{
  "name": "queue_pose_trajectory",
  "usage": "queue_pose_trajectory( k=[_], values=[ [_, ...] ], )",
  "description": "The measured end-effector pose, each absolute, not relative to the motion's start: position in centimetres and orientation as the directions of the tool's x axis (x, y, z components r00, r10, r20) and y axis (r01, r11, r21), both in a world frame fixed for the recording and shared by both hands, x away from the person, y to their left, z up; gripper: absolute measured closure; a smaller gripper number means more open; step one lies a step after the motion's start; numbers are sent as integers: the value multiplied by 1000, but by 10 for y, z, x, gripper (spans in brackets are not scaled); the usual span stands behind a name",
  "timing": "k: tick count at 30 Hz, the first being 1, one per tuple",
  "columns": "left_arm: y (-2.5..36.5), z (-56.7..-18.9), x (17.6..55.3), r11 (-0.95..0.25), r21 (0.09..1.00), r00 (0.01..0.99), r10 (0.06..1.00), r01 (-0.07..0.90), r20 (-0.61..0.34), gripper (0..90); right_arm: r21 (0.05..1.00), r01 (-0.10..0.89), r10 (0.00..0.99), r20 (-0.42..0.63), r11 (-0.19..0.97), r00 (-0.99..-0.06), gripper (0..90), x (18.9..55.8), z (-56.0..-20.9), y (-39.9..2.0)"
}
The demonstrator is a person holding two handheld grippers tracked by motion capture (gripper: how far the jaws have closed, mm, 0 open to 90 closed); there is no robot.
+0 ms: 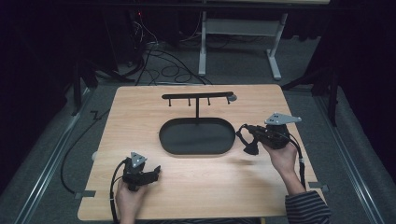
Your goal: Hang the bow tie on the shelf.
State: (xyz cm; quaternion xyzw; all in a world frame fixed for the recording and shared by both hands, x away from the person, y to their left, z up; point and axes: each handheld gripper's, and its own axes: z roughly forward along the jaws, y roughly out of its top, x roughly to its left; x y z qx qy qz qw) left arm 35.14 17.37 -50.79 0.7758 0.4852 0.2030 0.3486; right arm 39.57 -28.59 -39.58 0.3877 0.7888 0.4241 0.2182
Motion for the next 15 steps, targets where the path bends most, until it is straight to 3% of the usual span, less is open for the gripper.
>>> queue_pose_trajectory(
  k=[15],
  values=[
    [174, -508, 351, -286, 738, 447, 894, 611, -23, 220, 846, 400, 780, -29, 352, -625, 900, 405, -380, -274]
  ],
)
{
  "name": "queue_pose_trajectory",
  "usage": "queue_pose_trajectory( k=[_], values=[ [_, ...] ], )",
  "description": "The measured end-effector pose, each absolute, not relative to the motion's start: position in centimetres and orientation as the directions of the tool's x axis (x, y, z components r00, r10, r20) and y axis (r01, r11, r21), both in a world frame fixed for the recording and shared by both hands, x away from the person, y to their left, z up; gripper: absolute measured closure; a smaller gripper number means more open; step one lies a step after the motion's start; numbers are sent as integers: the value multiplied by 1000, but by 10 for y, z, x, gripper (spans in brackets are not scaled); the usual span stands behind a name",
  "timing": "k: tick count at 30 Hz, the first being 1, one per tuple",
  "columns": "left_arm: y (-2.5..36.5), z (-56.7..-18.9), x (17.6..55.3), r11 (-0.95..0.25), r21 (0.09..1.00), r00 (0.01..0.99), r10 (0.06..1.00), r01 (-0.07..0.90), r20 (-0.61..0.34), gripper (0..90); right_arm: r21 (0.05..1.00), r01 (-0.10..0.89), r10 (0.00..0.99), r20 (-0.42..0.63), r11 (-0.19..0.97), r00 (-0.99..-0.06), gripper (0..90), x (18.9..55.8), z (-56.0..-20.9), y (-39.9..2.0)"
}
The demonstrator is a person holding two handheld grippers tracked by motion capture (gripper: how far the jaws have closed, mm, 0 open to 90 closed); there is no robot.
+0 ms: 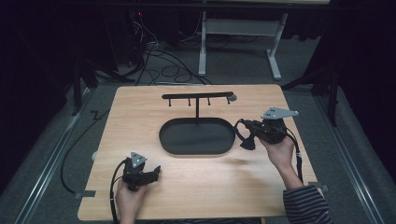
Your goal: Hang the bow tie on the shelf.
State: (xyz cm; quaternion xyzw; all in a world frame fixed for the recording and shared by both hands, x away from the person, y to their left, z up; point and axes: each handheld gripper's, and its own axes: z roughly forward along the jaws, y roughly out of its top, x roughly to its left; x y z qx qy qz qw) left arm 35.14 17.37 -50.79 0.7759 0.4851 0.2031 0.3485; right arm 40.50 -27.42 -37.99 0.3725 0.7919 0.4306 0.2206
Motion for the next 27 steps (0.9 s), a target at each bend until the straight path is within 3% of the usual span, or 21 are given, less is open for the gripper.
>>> queue_pose_trajectory(
  k=[27],
  values=[
    [174, -508, 351, -287, 738, 447, 894, 611, -23, 220, 867, 355, 763, -42, 348, -645, 900, 420, -353, -256]
  ],
)
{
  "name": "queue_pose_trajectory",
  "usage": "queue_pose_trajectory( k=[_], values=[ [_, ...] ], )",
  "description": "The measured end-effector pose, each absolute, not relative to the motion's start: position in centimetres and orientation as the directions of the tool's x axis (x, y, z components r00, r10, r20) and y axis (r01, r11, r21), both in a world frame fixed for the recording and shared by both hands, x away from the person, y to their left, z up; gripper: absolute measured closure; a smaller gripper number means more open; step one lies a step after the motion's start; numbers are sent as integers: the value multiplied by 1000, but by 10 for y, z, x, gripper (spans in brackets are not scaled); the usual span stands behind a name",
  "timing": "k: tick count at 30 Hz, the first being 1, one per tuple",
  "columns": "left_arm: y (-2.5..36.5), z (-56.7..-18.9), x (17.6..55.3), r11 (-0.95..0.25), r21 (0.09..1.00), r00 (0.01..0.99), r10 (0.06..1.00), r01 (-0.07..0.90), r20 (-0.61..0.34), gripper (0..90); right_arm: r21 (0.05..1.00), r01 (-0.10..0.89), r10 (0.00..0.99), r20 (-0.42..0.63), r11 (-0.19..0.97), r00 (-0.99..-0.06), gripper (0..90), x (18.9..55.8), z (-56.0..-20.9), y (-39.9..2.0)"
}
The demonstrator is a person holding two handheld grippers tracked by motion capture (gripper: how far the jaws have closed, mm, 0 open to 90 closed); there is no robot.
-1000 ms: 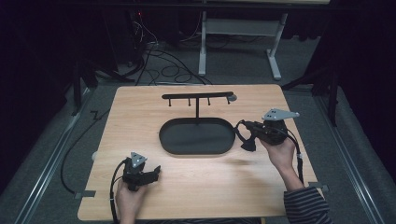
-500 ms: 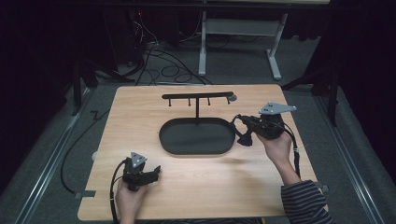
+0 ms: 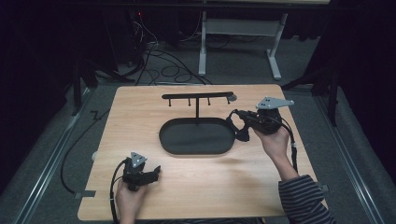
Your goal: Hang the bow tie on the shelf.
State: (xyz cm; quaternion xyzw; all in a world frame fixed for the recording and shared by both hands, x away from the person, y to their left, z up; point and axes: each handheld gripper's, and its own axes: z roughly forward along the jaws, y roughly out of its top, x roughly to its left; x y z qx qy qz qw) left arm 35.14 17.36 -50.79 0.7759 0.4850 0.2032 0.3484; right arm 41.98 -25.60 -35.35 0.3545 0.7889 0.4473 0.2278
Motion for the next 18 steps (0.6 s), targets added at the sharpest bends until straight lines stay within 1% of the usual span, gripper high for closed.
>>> queue_pose_trajectory(
  k=[18],
  values=[
    [174, -508, 351, -287, 738, 447, 894, 611, -23, 220, 873, 327, 760, -73, 363, -646, 900, 433, -338, -241]
  ],
)
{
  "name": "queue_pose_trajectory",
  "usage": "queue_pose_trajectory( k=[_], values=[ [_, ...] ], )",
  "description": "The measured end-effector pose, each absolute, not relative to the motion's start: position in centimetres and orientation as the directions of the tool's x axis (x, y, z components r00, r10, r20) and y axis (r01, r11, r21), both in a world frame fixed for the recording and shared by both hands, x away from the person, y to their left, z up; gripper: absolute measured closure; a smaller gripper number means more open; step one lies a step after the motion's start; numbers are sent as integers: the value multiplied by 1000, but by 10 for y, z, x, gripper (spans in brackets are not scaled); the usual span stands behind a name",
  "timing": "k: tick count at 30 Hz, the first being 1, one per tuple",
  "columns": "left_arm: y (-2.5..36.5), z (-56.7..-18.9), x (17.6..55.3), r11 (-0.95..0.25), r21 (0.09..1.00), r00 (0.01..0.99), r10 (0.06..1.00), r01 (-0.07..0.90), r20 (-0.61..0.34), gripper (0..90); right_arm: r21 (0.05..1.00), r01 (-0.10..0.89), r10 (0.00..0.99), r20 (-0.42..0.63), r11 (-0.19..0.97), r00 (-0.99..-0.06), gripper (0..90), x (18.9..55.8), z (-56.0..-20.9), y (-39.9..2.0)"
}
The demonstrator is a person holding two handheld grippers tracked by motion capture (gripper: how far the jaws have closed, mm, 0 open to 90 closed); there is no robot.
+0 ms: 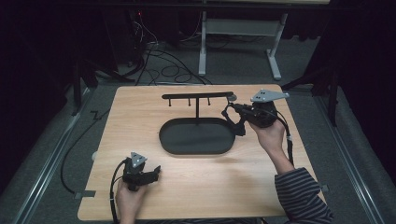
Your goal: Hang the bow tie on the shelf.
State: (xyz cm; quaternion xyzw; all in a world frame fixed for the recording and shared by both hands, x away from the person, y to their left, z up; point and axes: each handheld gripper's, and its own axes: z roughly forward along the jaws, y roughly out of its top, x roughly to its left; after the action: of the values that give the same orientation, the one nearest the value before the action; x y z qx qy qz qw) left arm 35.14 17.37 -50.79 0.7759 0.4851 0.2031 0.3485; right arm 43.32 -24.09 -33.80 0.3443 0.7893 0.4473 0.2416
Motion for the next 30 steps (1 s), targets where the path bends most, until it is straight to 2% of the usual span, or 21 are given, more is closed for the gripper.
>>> queue_pose_trajectory(
  k=[30],
  values=[
    [174, -508, 351, -286, 738, 447, 894, 611, -23, 219, 871, 374, 827, -63, 319, -558, 900, 471, -347, -239]
  ],
)
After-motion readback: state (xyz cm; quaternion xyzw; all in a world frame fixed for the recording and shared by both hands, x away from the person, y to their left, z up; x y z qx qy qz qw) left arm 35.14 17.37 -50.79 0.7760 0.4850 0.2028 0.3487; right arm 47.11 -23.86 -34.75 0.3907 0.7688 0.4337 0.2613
